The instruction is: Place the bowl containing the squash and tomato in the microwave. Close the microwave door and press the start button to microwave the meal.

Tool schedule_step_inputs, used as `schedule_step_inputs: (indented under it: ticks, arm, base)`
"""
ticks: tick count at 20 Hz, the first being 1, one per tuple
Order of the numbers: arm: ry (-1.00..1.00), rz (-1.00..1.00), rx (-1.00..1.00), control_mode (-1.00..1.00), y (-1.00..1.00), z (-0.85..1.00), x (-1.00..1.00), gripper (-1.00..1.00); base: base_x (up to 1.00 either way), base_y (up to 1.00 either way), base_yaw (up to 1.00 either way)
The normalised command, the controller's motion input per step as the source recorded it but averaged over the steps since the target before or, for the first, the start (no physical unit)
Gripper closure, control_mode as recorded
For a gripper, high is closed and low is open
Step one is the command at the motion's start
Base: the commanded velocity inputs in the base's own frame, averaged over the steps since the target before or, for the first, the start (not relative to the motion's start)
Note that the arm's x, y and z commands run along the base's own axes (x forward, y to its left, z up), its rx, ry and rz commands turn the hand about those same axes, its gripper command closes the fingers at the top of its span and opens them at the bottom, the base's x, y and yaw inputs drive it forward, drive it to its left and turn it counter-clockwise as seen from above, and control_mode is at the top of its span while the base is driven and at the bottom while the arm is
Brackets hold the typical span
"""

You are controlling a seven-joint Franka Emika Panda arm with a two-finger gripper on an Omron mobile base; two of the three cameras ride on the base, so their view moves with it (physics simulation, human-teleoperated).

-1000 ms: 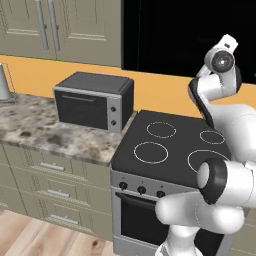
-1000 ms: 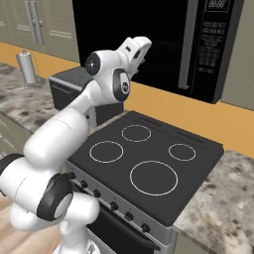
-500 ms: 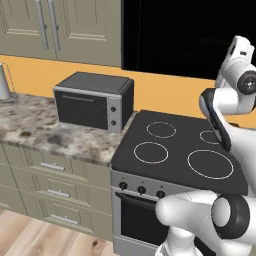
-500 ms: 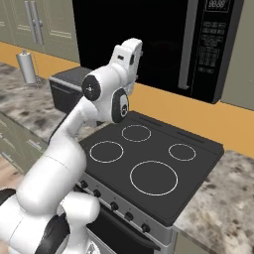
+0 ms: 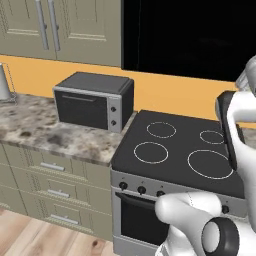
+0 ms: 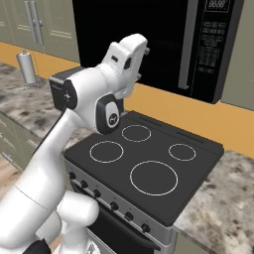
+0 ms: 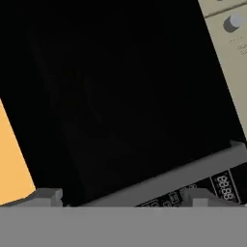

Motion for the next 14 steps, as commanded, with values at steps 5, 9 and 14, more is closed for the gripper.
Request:
schedule_step_inputs:
  ticks: [5, 9, 14]
  arm:
    - [-0.04, -0.24, 0.26, -1.0, 0.04, 0.26, -0.32, -1.0]
    - [-0.19, -0.12, 0.43, -1.0, -0.21, -0.02, -0.13, -1.0]
    - [-0.28, -0.08, 0.53, -1.0, -0.46, -0.06, -0.01, -1.0]
  base:
    - [0.0, 0.0, 0.0]
    - [0.0, 0.0, 0.0]
    - [0.0, 0.0, 0.0]
